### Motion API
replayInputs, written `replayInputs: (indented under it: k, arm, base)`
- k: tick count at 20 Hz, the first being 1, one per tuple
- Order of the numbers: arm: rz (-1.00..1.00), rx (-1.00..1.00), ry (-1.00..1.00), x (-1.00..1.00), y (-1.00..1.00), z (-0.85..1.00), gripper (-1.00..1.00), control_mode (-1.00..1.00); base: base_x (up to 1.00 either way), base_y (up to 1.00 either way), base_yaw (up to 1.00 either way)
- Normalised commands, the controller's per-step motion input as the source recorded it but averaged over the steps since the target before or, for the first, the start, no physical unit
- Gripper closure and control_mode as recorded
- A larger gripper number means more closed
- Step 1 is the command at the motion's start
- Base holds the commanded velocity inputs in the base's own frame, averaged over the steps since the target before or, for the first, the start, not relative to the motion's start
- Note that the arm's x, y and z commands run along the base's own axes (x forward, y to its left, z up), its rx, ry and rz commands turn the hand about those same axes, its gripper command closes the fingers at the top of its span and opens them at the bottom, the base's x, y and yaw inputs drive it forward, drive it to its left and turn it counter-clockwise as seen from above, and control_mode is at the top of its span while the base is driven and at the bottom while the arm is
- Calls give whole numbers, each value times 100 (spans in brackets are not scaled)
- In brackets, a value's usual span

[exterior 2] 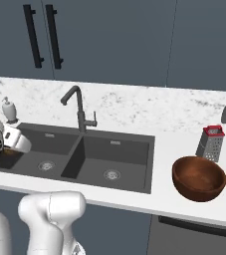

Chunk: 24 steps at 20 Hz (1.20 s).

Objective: Pick the avocado from the sink and place it in the bowl. Then pick the bowl and place it in the microwave. Then close the microwave door and press the start button.

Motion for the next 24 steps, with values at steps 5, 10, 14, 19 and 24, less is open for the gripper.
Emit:
replayInputs:
  k: [5, 10, 14, 19, 24]
  arm:
    - [0, 2, 0, -28, -100, 38, 100, -100]
    - [-4, 3, 1, -25, -100, 48, 100, -100]
    - [-13, 0, 3, -19, -100, 17, 100, -100]
    - [-15, 0, 3, -16, -100, 1, 100, -100]
    - [-14, 0, 5, -2, -100, 0, 100, -100]
  base:
    - [0, 0, 0]
    - [0, 0, 0]
    - [0, 0, 0]
    - [0, 0, 0]
    - [0, 0, 0]
